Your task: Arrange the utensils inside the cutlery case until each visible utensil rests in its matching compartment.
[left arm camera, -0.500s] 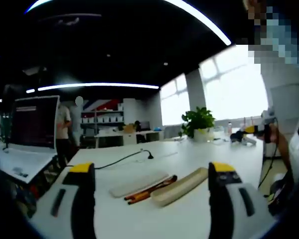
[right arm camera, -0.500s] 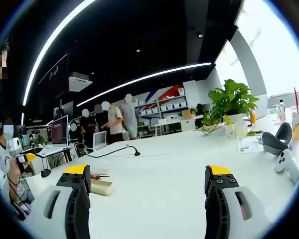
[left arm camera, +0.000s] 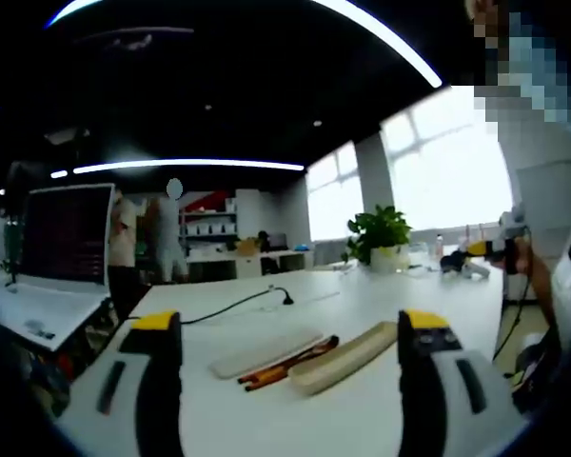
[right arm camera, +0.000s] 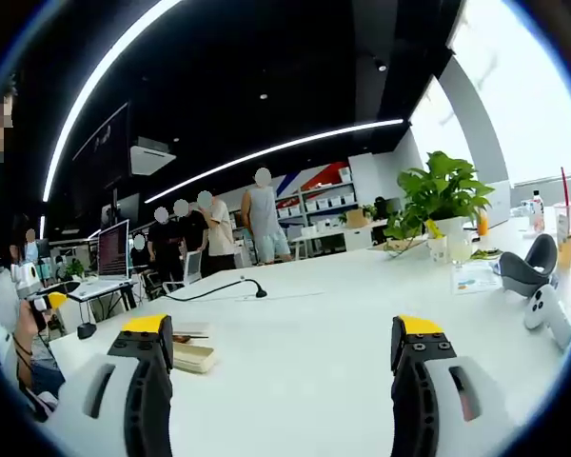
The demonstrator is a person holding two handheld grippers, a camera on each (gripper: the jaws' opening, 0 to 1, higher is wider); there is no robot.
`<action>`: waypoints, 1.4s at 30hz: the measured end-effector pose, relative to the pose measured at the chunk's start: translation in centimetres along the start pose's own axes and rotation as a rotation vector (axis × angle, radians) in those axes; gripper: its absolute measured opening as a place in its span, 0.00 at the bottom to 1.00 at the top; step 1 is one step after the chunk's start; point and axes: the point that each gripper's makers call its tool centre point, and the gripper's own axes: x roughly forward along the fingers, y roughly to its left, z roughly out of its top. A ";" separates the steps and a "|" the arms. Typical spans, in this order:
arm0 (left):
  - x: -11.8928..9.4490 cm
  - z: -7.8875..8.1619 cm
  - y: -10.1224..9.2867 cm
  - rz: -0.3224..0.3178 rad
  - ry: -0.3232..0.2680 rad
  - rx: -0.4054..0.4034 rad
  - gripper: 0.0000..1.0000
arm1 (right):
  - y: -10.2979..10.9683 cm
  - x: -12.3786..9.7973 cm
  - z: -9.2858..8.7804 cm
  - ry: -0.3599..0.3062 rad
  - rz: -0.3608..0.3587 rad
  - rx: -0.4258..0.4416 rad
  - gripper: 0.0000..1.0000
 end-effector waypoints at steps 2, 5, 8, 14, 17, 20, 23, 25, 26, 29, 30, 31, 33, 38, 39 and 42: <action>0.0 0.1 0.1 0.004 -0.004 0.002 1.00 | -0.1 0.0 0.1 0.000 -0.003 -0.002 0.99; 0.0 -0.1 0.1 0.006 0.005 0.007 1.00 | -0.3 -0.1 0.2 -0.002 -0.010 -0.010 0.99; 0.1 -0.1 0.1 0.004 -0.001 -0.001 1.00 | -0.3 -0.1 0.2 -0.001 -0.009 -0.009 0.99; 0.0 -0.1 0.6 0.019 0.000 -0.016 1.00 | -0.1 0.1 0.0 0.004 -0.003 -0.003 0.99; 0.1 -0.3 0.4 0.021 0.007 -0.010 1.00 | 0.3 0.2 0.1 0.006 0.006 -0.011 0.99; 0.3 -0.3 0.6 0.031 0.003 -0.005 1.00 | 0.9 0.3 0.2 0.004 0.013 -0.019 0.99; 0.6 -1.0 0.8 0.032 0.017 -0.008 0.99 | 1.3 0.0 0.7 -0.011 0.026 0.000 0.99; 0.6 -1.1 0.9 0.028 0.027 -0.015 0.99 | 1.3 0.0 0.9 -0.007 0.011 -0.026 0.99; 0.6 -1.1 0.9 0.029 0.024 -0.017 0.99 | 1.4 0.0 1.0 -0.006 0.011 -0.034 0.99; 0.7 -0.8 0.8 0.021 0.012 -0.018 0.98 | 1.9 0.0 1.4 -0.020 0.028 -0.030 0.99; 0.8 -0.7 0.7 0.019 0.012 -0.018 0.98 | 2.1 0.0 1.4 -0.020 0.031 -0.028 0.99; 0.8 -0.7 0.6 0.016 0.012 -0.017 0.98 | 2.3 0.0 1.2 -0.010 0.039 -0.025 0.99; 1.0 -0.5 0.5 0.010 0.011 -0.017 0.98 | 2.6 0.3 1.0 0.006 0.057 -0.026 0.99; 1.4 0.3 0.3 -0.015 -0.016 -0.048 0.97 | 2.9 1.2 1.4 0.033 0.068 -0.057 0.99; 1.5 0.4 0.2 -0.019 -0.019 -0.050 0.97 | 2.9 1.4 1.6 0.033 0.072 -0.063 0.99; 1.8 0.8 0.0 -0.026 -0.015 -0.037 0.97 | 3.4 1.9 2.5 0.026 0.094 -0.071 0.99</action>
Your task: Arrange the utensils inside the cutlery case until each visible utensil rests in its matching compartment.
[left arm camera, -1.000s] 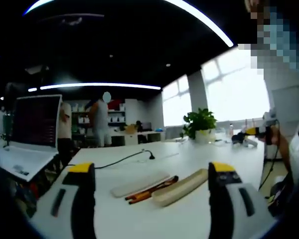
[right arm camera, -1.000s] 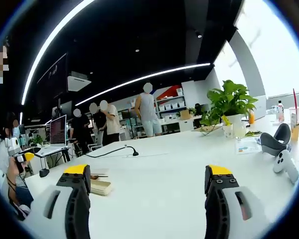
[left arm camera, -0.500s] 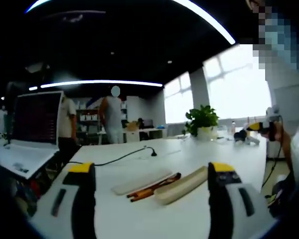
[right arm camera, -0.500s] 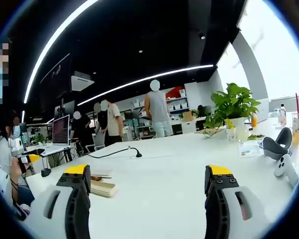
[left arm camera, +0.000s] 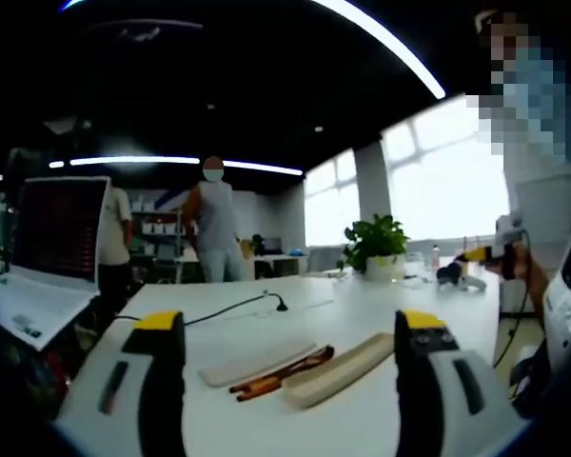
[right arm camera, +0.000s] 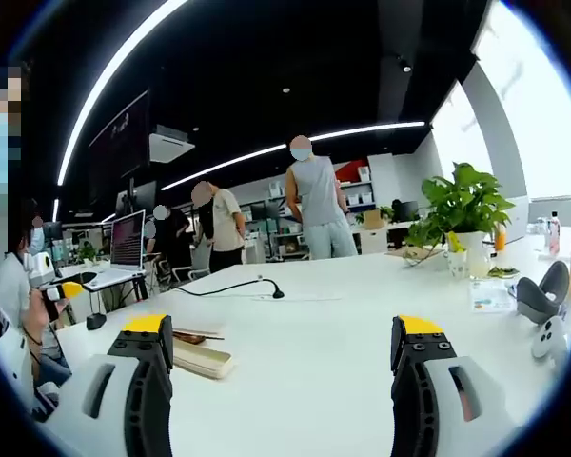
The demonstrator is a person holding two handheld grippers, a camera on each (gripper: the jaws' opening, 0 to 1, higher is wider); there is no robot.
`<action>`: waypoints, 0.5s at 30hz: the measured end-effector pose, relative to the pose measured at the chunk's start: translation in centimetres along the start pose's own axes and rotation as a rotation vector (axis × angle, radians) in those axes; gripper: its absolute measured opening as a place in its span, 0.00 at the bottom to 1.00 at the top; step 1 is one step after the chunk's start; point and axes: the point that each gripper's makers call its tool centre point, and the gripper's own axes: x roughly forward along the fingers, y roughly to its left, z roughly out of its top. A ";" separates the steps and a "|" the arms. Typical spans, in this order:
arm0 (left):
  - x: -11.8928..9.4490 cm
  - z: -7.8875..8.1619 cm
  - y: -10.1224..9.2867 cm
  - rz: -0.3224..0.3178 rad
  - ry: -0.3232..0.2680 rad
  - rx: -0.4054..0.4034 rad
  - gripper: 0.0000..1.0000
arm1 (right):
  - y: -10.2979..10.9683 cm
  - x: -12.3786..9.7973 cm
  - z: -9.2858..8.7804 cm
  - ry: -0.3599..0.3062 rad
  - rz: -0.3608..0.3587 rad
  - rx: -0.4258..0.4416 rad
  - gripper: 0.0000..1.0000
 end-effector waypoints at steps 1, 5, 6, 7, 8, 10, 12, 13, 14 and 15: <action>0.1 0.1 0.0 0.000 0.004 0.014 0.97 | 0.1 0.1 0.2 -0.001 0.005 -0.002 0.99; 0.4 0.5 0.1 0.003 0.023 0.052 0.97 | 0.7 1.2 1.2 -0.002 0.031 -0.030 0.99; 0.5 0.6 0.1 0.004 0.025 0.055 0.97 | 0.7 1.4 1.4 0.003 0.036 -0.037 0.99; 0.5 0.7 0.2 0.004 0.026 0.058 0.97 | 0.6 1.7 1.5 0.007 0.040 -0.042 0.99; 0.6 0.8 0.3 0.003 0.026 0.058 0.97 | 0.8 1.9 1.6 0.010 0.045 -0.047 0.99; 0.8 0.9 0.2 0.004 0.027 0.057 0.96 | 1.1 2.5 1.6 0.016 0.059 -0.054 0.99; 1.0 1.0 0.1 0.002 0.032 0.059 0.96 | 1.4 3.0 1.8 0.022 0.074 -0.058 0.99; 1.1 1.0 0.1 0.002 0.034 0.061 0.96 | 1.5 3.1 1.8 0.022 0.079 -0.058 0.99; 1.2 1.1 0.2 0.003 0.035 0.063 0.96 | 1.6 3.3 1.9 0.021 0.087 -0.057 0.99; 1.3 1.2 0.2 0.001 0.037 0.065 0.96 | 1.6 3.6 2.2 0.022 0.097 -0.056 0.99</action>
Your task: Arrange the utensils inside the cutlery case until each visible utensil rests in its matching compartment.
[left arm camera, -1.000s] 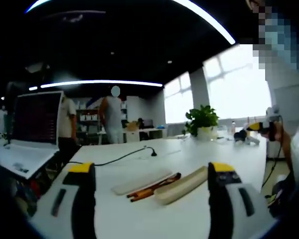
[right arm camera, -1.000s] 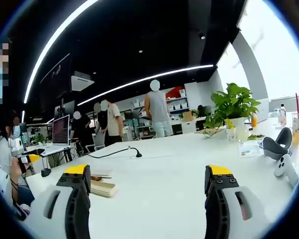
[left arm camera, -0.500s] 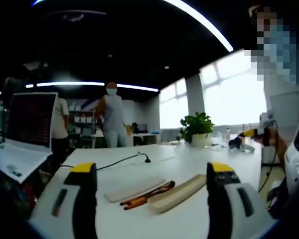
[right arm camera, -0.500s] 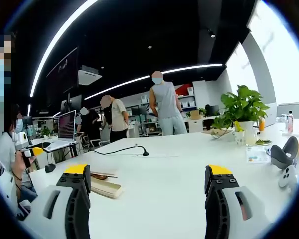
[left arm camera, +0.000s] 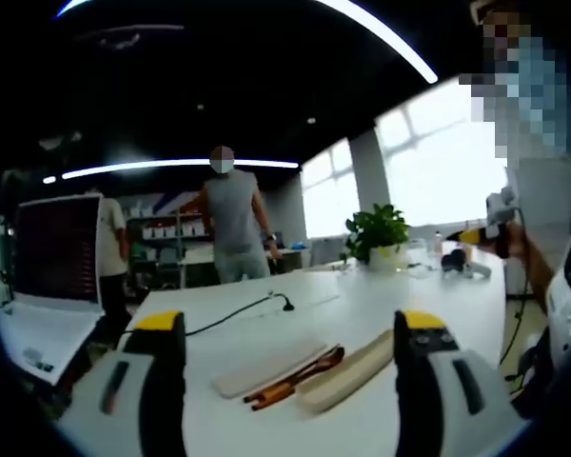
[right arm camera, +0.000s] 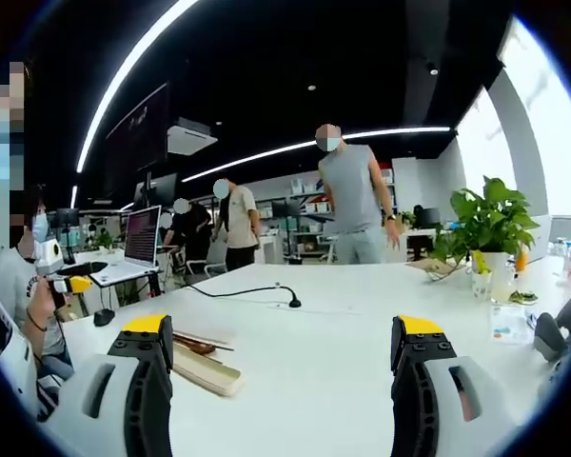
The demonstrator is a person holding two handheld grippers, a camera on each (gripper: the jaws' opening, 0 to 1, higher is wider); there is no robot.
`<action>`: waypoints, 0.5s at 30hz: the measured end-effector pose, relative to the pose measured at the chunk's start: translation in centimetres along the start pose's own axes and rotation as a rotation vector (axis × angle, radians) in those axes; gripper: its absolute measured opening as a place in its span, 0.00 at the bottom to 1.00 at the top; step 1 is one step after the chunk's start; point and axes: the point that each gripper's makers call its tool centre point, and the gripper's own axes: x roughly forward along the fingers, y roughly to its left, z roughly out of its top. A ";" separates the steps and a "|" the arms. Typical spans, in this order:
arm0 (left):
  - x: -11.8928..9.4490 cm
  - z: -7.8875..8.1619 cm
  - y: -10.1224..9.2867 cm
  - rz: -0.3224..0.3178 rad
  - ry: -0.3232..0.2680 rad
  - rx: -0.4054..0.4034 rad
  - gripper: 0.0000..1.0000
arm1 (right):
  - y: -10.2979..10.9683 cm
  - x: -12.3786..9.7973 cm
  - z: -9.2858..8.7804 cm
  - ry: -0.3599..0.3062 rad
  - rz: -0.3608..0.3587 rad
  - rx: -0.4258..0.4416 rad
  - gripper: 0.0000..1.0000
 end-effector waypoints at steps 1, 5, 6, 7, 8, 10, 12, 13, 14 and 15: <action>0.1 0.1 0.0 -0.002 0.003 0.001 0.95 | 0.1 0.3 0.1 0.002 0.009 -0.001 0.99; 0.8 0.2 0.2 -0.014 0.022 0.007 0.94 | 0.5 1.7 0.6 0.017 0.041 -0.018 0.99; 1.0 0.2 0.4 -0.016 0.028 0.008 0.94 | 0.5 2.0 0.7 0.021 0.049 -0.021 0.99; 1.1 0.2 0.5 -0.018 0.032 0.009 0.94 | 0.6 2.4 0.8 0.025 0.057 -0.024 0.99; 1.3 0.1 0.6 -0.019 0.038 0.010 0.94 | 0.7 2.7 0.8 0.029 0.067 -0.024 0.99; 1.6 0.0 0.6 -0.023 0.050 0.014 0.93 | 1.1 3.4 0.8 0.036 0.086 -0.023 0.99; 1.8 -0.1 0.6 -0.029 0.059 0.018 0.92 | 1.3 4.0 0.9 0.044 0.104 -0.026 0.99; 2.0 -0.1 0.6 -0.031 0.061 0.020 0.91 | 1.4 4.2 0.9 0.047 0.109 -0.028 0.99; 2.1 -0.1 0.7 -0.033 0.065 0.021 0.90 | 1.5 4.5 0.9 0.050 0.116 -0.032 0.99; 2.2 -0.2 0.8 -0.035 0.071 0.022 0.90 | 1.6 4.8 1.0 0.054 0.123 -0.037 0.99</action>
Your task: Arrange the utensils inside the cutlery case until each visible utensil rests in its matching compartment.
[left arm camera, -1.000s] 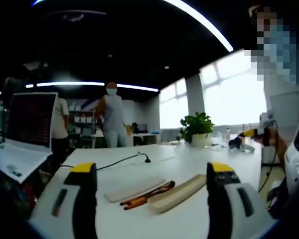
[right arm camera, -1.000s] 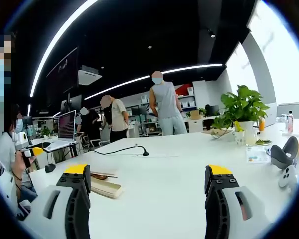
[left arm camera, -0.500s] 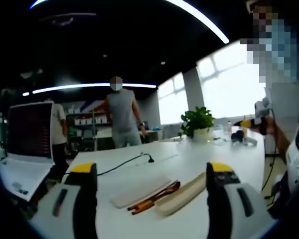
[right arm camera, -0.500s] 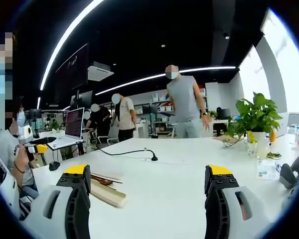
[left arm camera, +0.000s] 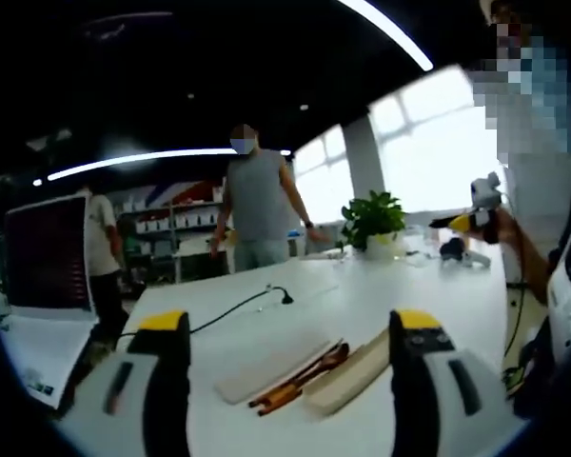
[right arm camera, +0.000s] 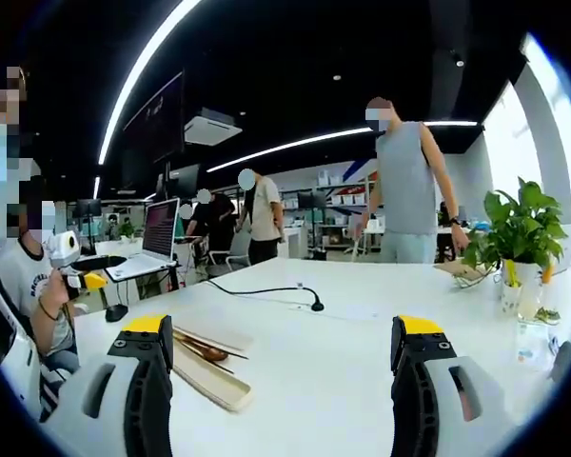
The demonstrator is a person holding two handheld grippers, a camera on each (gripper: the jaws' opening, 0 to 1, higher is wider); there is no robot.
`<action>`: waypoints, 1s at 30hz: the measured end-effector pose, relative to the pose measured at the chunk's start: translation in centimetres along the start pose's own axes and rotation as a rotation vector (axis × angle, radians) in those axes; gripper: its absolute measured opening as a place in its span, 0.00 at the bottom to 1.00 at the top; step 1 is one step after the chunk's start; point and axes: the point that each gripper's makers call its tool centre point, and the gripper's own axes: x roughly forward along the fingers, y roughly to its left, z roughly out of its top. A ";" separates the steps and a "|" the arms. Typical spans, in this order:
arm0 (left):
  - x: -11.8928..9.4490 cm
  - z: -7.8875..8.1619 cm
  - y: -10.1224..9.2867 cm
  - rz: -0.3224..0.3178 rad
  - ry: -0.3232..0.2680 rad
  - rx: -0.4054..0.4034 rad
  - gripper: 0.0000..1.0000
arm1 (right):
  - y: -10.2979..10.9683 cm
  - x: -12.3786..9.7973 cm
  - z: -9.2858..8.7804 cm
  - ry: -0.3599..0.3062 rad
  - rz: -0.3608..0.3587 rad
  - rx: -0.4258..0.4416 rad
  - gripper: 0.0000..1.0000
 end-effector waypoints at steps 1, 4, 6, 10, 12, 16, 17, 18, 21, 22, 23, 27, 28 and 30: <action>0.1 -0.1 0.1 -0.004 0.006 0.002 0.89 | 0.0 0.4 0.0 0.010 0.009 -0.005 0.99; 0.6 -0.3 0.4 -0.011 0.030 0.021 0.88 | 0.3 1.5 -0.1 0.028 0.035 -0.012 0.99; 0.8 -0.6 0.6 -0.015 0.055 0.041 0.87 | 0.5 2.3 -0.3 0.045 0.058 -0.020 0.98; 1.5 -1.5 1.1 -0.033 0.109 0.085 0.84 | 1.3 3.9 -0.6 0.065 0.104 -0.026 0.97; 1.9 -2.2 1.4 -0.045 0.144 0.100 0.80 | 1.6 4.7 -1.0 0.089 0.121 -0.040 0.96; 2.7 -3.4 2.2 -0.053 0.195 0.119 0.79 | 2.4 6.0 -1.7 0.121 0.154 -0.051 0.96; 2.9 -3.6 2.3 -0.057 0.205 0.126 0.79 | 2.6 6.3 -1.9 0.126 0.161 -0.054 0.95; 3.0 -3.8 2.3 -0.066 0.216 0.135 0.79 | 2.7 6.6 -1.9 0.130 0.168 -0.059 0.95; 3.6 -4.7 2.2 -0.097 0.263 0.164 0.77 | 3.0 7.5 -2.1 0.137 0.186 -0.066 0.93; 3.8 -4.9 2.3 -0.103 0.273 0.171 0.76 | 3.1 7.8 -2.3 0.142 0.194 -0.068 0.92; 4.0 -5.2 2.3 -0.111 0.286 0.177 0.76 | 3.1 8.3 -2.4 0.150 0.206 -0.070 0.91; 4.6 -6.8 2.6 -0.138 0.348 0.196 0.75 | 3.8 9.3 -3.6 0.186 0.239 -0.083 0.90; 4.7 -7.1 2.7 -0.139 0.357 0.199 0.75 | 4.0 9.6 -3.8 0.191 0.245 -0.083 0.90; 5.0 -8.0 2.9 -0.146 0.387 0.205 0.74 | 4.2 10.0 -4.3 0.202 0.258 -0.081 0.89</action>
